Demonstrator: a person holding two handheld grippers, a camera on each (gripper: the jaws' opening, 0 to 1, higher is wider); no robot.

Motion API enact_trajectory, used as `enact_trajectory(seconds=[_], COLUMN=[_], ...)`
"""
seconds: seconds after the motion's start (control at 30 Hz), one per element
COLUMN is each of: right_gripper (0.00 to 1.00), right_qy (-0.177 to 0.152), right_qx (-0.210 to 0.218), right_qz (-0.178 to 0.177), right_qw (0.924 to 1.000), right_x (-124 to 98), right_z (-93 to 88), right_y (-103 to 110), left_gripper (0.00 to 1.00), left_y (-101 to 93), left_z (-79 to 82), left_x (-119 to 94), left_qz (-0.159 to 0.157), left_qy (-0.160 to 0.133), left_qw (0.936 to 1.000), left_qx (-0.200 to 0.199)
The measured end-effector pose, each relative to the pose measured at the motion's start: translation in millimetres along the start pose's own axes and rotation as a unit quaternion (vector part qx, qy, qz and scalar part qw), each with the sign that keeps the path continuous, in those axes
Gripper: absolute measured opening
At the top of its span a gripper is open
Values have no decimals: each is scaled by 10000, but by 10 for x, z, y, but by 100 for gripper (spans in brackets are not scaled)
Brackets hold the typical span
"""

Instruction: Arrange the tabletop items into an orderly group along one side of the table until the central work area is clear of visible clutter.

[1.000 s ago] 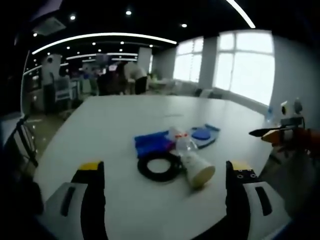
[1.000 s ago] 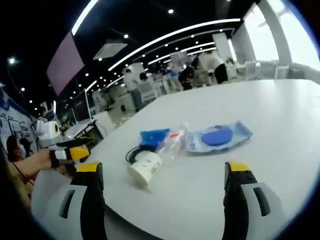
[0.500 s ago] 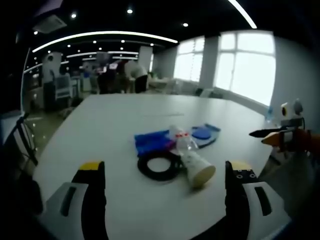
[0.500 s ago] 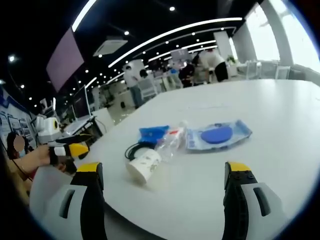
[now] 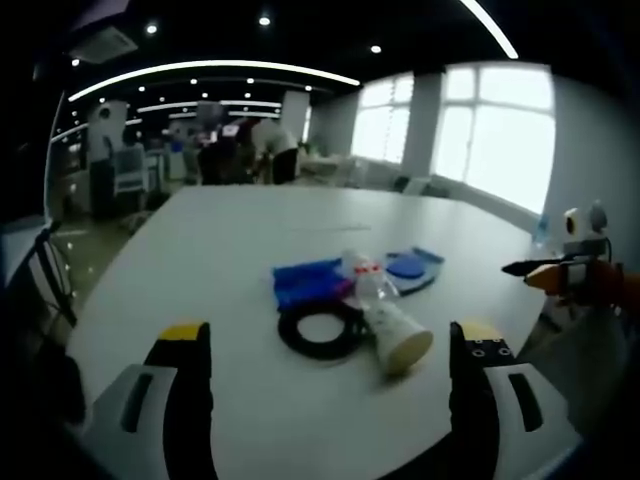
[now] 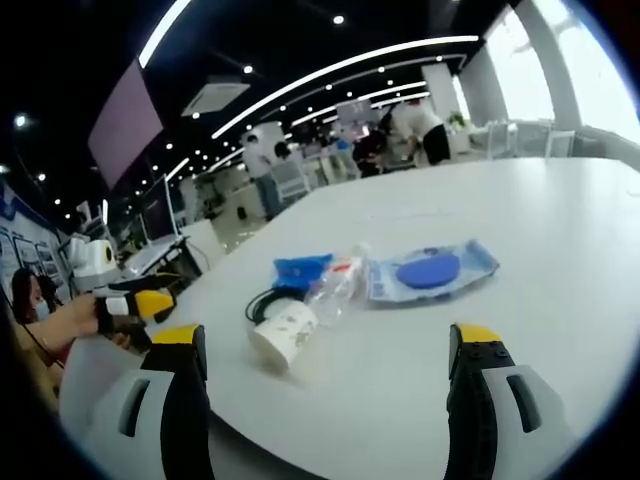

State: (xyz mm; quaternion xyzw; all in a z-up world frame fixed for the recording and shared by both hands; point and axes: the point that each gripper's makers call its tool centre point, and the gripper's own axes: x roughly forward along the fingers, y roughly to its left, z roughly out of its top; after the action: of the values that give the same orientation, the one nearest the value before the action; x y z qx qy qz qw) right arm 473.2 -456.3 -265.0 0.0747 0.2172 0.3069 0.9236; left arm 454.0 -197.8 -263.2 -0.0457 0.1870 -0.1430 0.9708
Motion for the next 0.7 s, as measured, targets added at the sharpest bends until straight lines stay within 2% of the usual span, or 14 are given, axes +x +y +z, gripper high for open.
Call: enact_trajectory(seconds=[0.7], right_gripper=[100], right_qy=[-12], right_qx=[31], right_qz=[37], right_qw=[10000], right_x=[-5], right_z=[11], right_y=[26], left_gripper=[92], left_y=[-22], left_z=[-28], left_x=[8], left_qz=[-23], left_qy=[123], left_qw=[9999], left_qx=[77])
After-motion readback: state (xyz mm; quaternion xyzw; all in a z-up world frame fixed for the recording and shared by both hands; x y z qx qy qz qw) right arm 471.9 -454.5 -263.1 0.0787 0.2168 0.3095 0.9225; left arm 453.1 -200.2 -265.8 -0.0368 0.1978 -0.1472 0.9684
